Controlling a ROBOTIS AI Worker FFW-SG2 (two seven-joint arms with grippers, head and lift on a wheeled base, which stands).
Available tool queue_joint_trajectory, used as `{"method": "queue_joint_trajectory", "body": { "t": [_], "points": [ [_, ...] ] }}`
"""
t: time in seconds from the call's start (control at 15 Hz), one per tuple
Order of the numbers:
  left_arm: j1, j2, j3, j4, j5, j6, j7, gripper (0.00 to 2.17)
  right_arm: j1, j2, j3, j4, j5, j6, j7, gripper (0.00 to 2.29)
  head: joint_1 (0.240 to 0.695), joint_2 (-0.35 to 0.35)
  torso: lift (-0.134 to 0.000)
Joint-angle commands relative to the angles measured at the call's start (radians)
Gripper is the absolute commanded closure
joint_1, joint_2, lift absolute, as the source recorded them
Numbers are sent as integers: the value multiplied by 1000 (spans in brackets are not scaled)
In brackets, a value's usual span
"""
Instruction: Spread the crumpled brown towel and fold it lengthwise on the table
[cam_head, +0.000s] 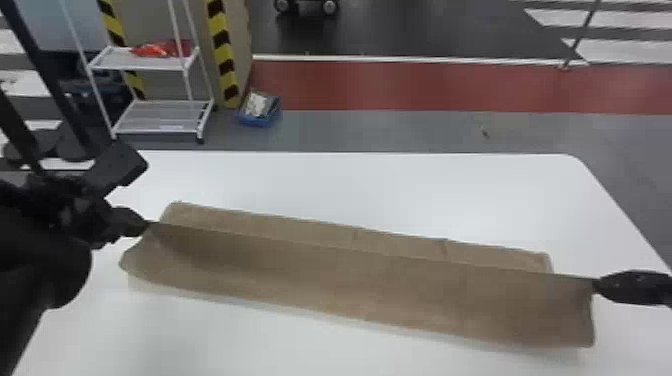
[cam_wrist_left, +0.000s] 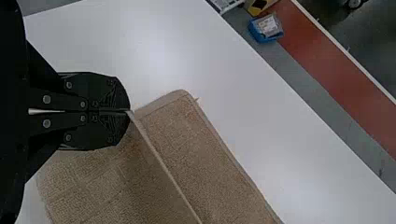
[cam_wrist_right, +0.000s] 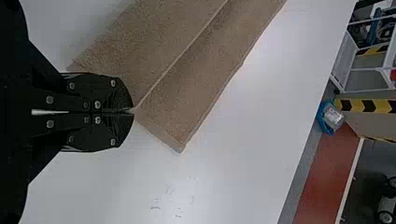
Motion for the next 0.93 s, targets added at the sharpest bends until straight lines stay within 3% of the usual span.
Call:
{"method": "queue_joint_trajectory", "body": {
  "t": [0.0,0.87],
  "points": [
    [-52,-12,-43,48,-23,0,11,2125,-47,-14,23,48,15,2,9,1470,695,-35,-123],
    [-196,-26,-145,203,-74,3,-5,2125,-201,-14,114,216,81,-1,9,1470,695,-63,-123]
  ]
}}
